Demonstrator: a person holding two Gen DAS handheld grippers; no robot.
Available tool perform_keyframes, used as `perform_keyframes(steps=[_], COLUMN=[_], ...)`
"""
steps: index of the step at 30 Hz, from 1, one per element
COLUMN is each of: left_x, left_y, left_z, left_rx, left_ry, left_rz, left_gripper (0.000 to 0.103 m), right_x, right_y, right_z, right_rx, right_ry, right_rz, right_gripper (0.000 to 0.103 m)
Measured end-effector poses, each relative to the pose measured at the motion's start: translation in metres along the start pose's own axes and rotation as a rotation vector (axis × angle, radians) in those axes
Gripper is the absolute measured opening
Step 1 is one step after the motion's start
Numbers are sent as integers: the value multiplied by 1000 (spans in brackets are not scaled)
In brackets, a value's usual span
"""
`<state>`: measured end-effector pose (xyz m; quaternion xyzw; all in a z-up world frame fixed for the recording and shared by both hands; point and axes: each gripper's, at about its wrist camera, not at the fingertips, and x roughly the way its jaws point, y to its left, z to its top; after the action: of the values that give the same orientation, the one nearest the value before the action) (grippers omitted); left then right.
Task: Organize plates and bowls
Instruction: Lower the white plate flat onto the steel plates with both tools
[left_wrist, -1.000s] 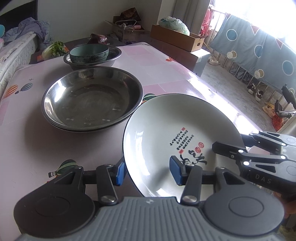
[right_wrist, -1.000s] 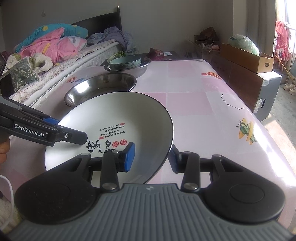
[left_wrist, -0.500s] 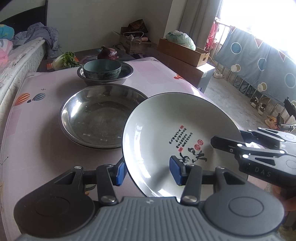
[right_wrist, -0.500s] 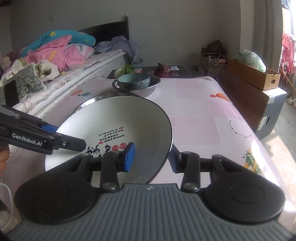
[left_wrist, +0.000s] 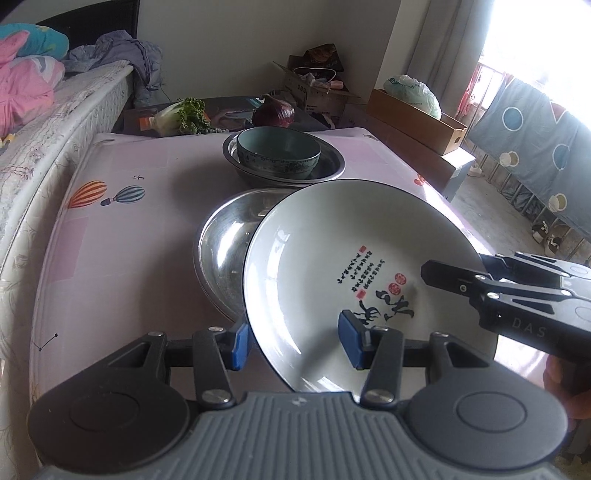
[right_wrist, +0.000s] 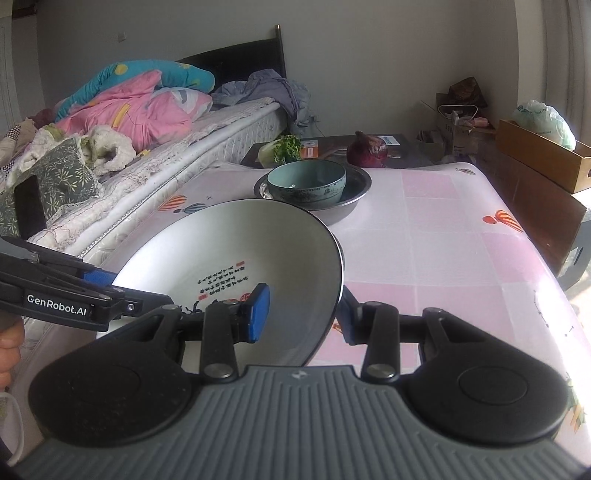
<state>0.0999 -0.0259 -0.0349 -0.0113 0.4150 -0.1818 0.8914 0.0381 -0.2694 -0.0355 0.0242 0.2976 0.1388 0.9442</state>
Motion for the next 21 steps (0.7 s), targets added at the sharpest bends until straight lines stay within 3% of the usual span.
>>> perform_keyframes(steps=[9, 21], left_x=[32, 45], left_y=[26, 31], left_z=[27, 29], left_rx=[-37, -15], left_ry=[24, 31], left_rz=[5, -18], left_gripper=[49, 47], right_x=[73, 105], right_y=[-4, -16], right_z=[31, 38], right_rx=[55, 61], right_ry=[109, 122], right_rz=[4, -49], right_gripper=[38, 39])
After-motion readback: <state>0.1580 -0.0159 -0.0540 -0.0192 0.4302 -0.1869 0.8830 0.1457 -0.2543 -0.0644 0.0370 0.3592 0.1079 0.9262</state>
